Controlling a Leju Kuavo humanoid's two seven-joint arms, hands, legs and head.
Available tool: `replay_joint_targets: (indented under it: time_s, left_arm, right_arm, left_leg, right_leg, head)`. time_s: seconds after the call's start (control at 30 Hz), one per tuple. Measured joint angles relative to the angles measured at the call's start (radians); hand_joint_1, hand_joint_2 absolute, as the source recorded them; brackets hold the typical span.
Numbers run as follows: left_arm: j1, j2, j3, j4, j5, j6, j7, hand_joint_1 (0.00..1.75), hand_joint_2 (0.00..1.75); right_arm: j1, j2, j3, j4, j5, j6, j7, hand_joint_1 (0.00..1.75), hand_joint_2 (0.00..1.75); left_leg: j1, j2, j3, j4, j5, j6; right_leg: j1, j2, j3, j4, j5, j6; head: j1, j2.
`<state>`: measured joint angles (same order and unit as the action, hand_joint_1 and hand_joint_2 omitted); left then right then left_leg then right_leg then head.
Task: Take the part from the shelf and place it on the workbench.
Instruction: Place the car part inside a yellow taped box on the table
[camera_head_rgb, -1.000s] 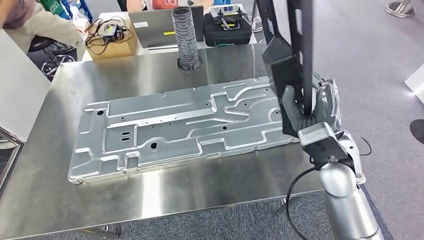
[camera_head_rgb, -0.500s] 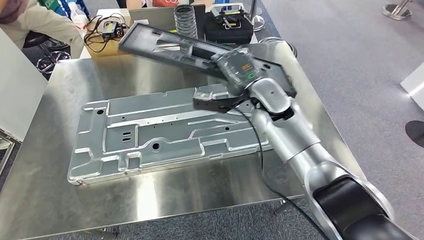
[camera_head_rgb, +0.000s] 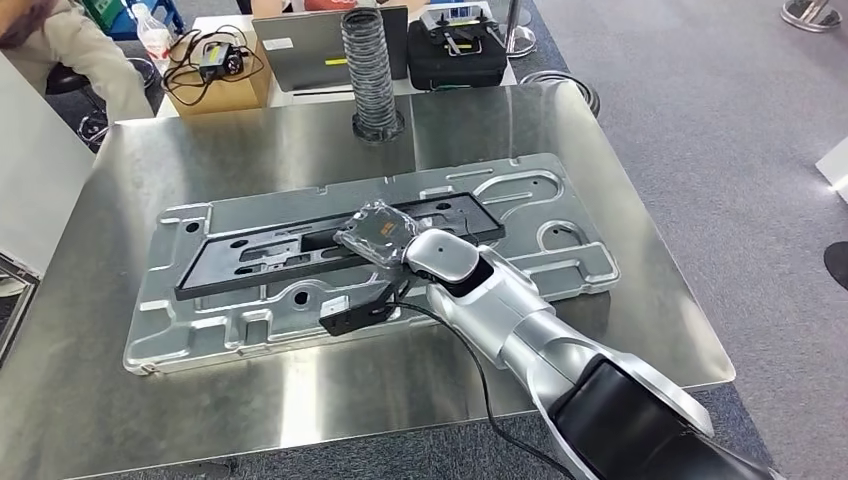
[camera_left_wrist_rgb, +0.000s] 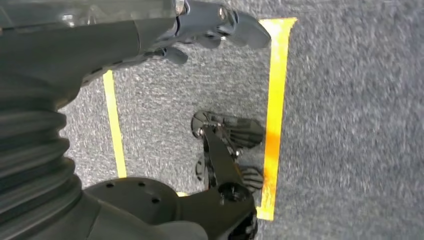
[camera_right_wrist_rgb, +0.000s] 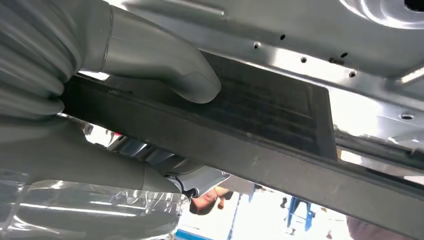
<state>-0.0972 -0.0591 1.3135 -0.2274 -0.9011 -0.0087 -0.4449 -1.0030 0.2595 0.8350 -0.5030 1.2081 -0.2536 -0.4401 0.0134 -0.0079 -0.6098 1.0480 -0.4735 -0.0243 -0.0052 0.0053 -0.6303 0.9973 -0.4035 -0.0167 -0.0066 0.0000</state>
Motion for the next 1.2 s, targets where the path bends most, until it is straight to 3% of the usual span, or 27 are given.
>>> replay_joint_targets:
  time_s: [0.1,0.13,0.17,0.2,0.23,0.27,0.33,0.4,0.47,0.53,0.6,0.63,0.67,0.7,0.8,0.87,1.0,1.03,1.13,1.17,1.2]
  left_arm:
    - [0.001,0.001,-0.008,0.000,-0.012,0.006,-0.017,0.00,1.75]
    - [0.002,0.001,-0.010,0.000,-0.014,0.007,-0.022,0.00,1.75]
    - [0.002,0.002,-0.013,0.000,-0.017,0.007,-0.025,0.00,1.75]
    - [0.003,0.003,-0.016,0.000,-0.019,0.007,-0.027,0.00,1.75]
    - [0.003,0.004,-0.019,0.000,-0.021,0.006,-0.029,0.00,1.75]
    - [0.002,0.005,-0.021,0.000,-0.022,0.005,-0.031,0.00,1.75]
    - [0.001,0.006,-0.023,0.000,-0.023,0.002,-0.034,0.00,1.75]
    - [0.000,0.006,-0.025,0.000,-0.027,0.000,-0.035,0.00,1.75]
    - [-0.001,0.006,-0.030,0.000,-0.032,-0.002,-0.037,0.00,0.87]
    - [-0.004,0.006,-0.035,0.000,-0.035,-0.002,-0.039,0.00,0.00]
    - [-0.006,0.006,-0.040,0.000,-0.038,-0.001,-0.040,0.00,0.00]
    - [-0.006,0.006,-0.041,0.000,-0.039,0.000,-0.040,0.00,0.00]
    - [-0.006,0.006,-0.042,0.000,-0.040,0.001,-0.040,0.00,0.00]
    - [-0.006,0.006,-0.043,0.000,-0.040,0.001,-0.041,0.00,0.00]
    - [-0.006,0.004,-0.045,0.001,-0.039,-0.002,-0.046,0.00,0.00]
    - [-0.006,0.002,-0.046,0.001,-0.037,-0.007,-0.052,0.00,0.00]
    - [-0.005,0.003,-0.046,0.001,-0.032,-0.016,-0.059,0.00,0.00]
    - [-0.004,0.003,-0.046,0.001,-0.031,-0.017,-0.060,0.00,0.00]
    - [0.003,0.003,-0.045,0.001,-0.023,-0.016,-0.066,0.00,0.00]
    - [0.006,0.003,-0.044,0.001,-0.018,-0.015,-0.068,0.00,0.00]
    - [0.008,0.003,-0.043,0.001,-0.014,-0.013,-0.071,0.00,0.00]
  right_arm:
    - [0.017,0.000,0.005,0.022,-0.032,-0.015,-0.008,1.75,1.75]
    - [0.025,-0.003,0.006,0.030,-0.040,-0.019,-0.010,1.31,1.31]
    - [0.034,-0.006,0.007,0.037,-0.048,-0.021,-0.011,0.87,0.87]
    - [0.042,-0.010,0.008,0.043,-0.054,-0.022,-0.012,0.44,0.44]
    - [0.047,-0.014,0.008,0.048,-0.061,-0.023,-0.013,0.00,0.00]
    - [0.050,-0.018,0.008,0.053,-0.069,-0.025,-0.016,0.00,0.00]
    - [0.053,-0.027,0.008,0.060,-0.083,-0.029,-0.021,0.00,0.00]
    - [0.059,-0.035,0.007,0.065,-0.095,-0.031,-0.023,0.00,0.00]
    - [0.064,-0.045,0.004,0.068,-0.109,-0.033,-0.025,0.00,0.00]
    - [0.069,-0.056,-0.002,0.069,-0.126,-0.039,-0.030,0.00,0.00]
    - [0.079,-0.068,-0.011,0.069,-0.146,-0.050,-0.041,0.00,0.00]
    - [0.087,-0.073,-0.016,0.069,-0.158,-0.057,-0.048,0.00,0.00]
    - [0.096,-0.078,-0.023,0.067,-0.174,-0.065,-0.057,0.00,0.00]
    - [0.103,-0.081,-0.032,0.062,-0.194,-0.075,-0.068,0.00,0.00]
    - [0.117,-0.088,-0.077,0.021,-0.296,-0.099,-0.127,0.00,0.00]
    - [0.133,-0.094,-0.123,-0.039,-0.383,-0.089,-0.165,0.00,0.00]
    - [0.188,-0.118,-0.202,-0.213,-0.614,-0.003,-0.205,0.00,0.00]
    - [0.214,-0.125,-0.227,-0.286,-0.701,0.028,-0.214,0.00,0.00]
    - [0.297,-0.143,-0.326,-0.526,-0.998,0.135,-0.236,0.00,0.00]
    - [0.323,-0.151,-0.361,-0.603,-1.089,0.169,-0.241,0.00,0.00]
    - [0.349,-0.161,-0.394,-0.681,-1.168,0.198,-0.245,0.00,0.00]
  left_leg:
    - [0.004,0.002,-0.089,0.185,-0.083,-0.011]
    - [0.006,0.002,-0.113,0.231,-0.094,-0.015]
    - [0.008,0.002,-0.122,0.243,-0.086,-0.018]
    - [0.011,0.002,-0.112,0.215,-0.061,-0.021]
    - [0.016,0.003,-0.084,0.153,-0.023,-0.025]
    - [0.019,0.003,-0.050,0.086,0.005,-0.028]
    - [0.020,0.000,-0.006,-0.003,0.031,-0.021]
    - [0.016,-0.002,-0.001,-0.014,0.027,-0.003]
    - [0.015,-0.001,0.000,-0.016,0.030,0.012]
    - [0.015,0.000,0.001,-0.020,0.033,0.026]
    - [0.011,0.001,0.002,-0.020,0.033,0.033]
    - [0.009,0.001,0.002,-0.020,0.033,0.034]
    - [0.007,0.001,0.002,-0.020,0.032,0.035]
    - [0.005,0.000,0.003,-0.020,0.032,0.035]
    - [-0.003,0.000,0.005,-0.019,0.030,0.034]
    - [-0.005,0.001,0.005,-0.020,0.029,0.028]
    - [-0.003,0.002,0.001,-0.006,0.013,0.010]
    - [-0.003,0.003,-0.013,0.028,-0.010,0.006]
    - [0.002,0.003,-0.093,0.208,-0.096,-0.005]
    - [0.004,0.003,-0.109,0.241,-0.101,-0.008]
    - [0.007,0.003,-0.108,0.238,-0.087,-0.011]
  right_leg:
    - [0.000,-0.001,0.008,-0.004,-0.002,-0.008]
    - [0.000,0.000,0.009,-0.003,-0.004,-0.008]
    - [-0.001,0.000,0.010,-0.002,-0.006,-0.006]
    - [-0.003,0.001,0.011,0.001,-0.008,-0.004]
    - [-0.004,0.002,0.011,0.006,-0.012,0.001]
    - [-0.005,0.004,0.010,0.012,-0.016,0.007]
    - [-0.002,0.007,0.006,0.025,-0.024,0.018]
    - [-0.001,0.009,0.005,0.027,-0.024,0.029]
    - [-0.005,0.008,0.003,0.034,-0.032,0.041]
    - [-0.008,0.004,-0.028,0.104,-0.075,0.050]
    - [-0.008,0.003,-0.091,0.239,-0.136,0.053]
    - [-0.008,0.003,-0.118,0.294,-0.154,0.053]
    - [-0.007,0.003,-0.130,0.316,-0.153,0.051]
    - [-0.006,0.003,-0.122,0.298,-0.134,0.046]
    - [0.005,0.001,-0.029,0.103,-0.043,0.021]
    - [0.013,-0.002,0.003,0.033,-0.025,0.011]
    - [0.007,-0.005,0.017,0.008,-0.018,0.003]
    - [0.003,-0.006,0.021,0.001,-0.016,0.001]
    - [0.003,-0.009,0.025,-0.001,-0.018,-0.004]
    - [0.002,-0.009,0.026,0.000,-0.019,-0.003]
    - [0.001,-0.009,0.027,0.002,-0.021,-0.001]
  head:
    - [-0.003,0.000]
    - [-0.003,0.000]
    - [-0.003,0.000]
    - [-0.003,0.000]
    - [-0.003,0.000]
    - [-0.003,0.000]
    - [-0.003,0.000]
    - [-0.003,0.000]
    - [-0.002,0.000]
    - [0.000,0.000]
    - [0.001,0.000]
    - [0.001,0.000]
    - [0.001,0.000]
    - [0.001,0.000]
    - [0.000,0.000]
    - [0.000,0.000]
    - [0.000,0.000]
    - [-0.001,0.000]
    - [-0.002,0.000]
    - [-0.001,0.000]
    - [-0.001,0.000]
